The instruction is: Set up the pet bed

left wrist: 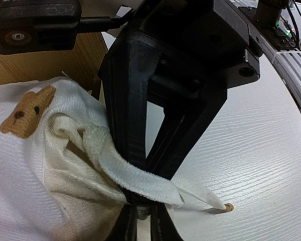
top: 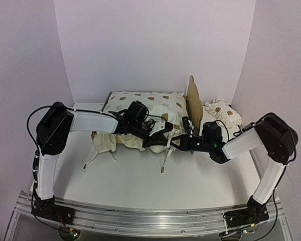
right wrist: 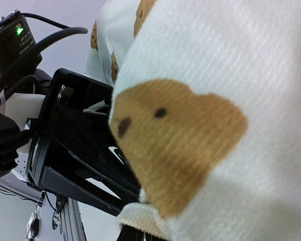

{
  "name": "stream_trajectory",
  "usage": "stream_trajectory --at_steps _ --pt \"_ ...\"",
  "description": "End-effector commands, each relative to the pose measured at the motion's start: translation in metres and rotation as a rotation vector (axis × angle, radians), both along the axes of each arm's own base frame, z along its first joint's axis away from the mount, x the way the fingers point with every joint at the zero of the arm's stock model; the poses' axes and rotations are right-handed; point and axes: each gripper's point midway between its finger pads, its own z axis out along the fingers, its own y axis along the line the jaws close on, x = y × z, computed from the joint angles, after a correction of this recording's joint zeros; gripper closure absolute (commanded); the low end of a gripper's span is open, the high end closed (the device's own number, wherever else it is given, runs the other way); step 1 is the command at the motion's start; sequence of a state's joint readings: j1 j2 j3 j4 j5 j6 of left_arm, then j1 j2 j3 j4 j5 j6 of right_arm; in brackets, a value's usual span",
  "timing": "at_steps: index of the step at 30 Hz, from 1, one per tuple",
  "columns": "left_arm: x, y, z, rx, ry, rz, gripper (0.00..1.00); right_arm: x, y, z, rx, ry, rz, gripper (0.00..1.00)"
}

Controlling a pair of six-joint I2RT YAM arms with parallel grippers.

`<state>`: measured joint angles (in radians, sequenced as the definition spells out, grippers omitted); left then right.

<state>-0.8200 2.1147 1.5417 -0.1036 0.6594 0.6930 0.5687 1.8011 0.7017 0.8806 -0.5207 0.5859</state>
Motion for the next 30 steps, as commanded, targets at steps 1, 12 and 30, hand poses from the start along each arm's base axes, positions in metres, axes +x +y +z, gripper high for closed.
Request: stream_trajectory --at_steps 1,12,30 --pt "-0.019 -0.021 0.022 -0.089 -0.011 -0.064 0.99 0.005 0.006 0.021 0.049 -0.055 0.009 1.00" --pt "0.000 -0.015 0.028 -0.066 -0.005 0.049 1.00 -0.010 -0.024 0.004 -0.078 0.042 -0.097 0.75" --pt "-0.001 -0.012 0.032 -0.050 0.030 0.070 1.00 -0.066 -0.007 -0.035 -0.235 0.041 -0.075 0.45"
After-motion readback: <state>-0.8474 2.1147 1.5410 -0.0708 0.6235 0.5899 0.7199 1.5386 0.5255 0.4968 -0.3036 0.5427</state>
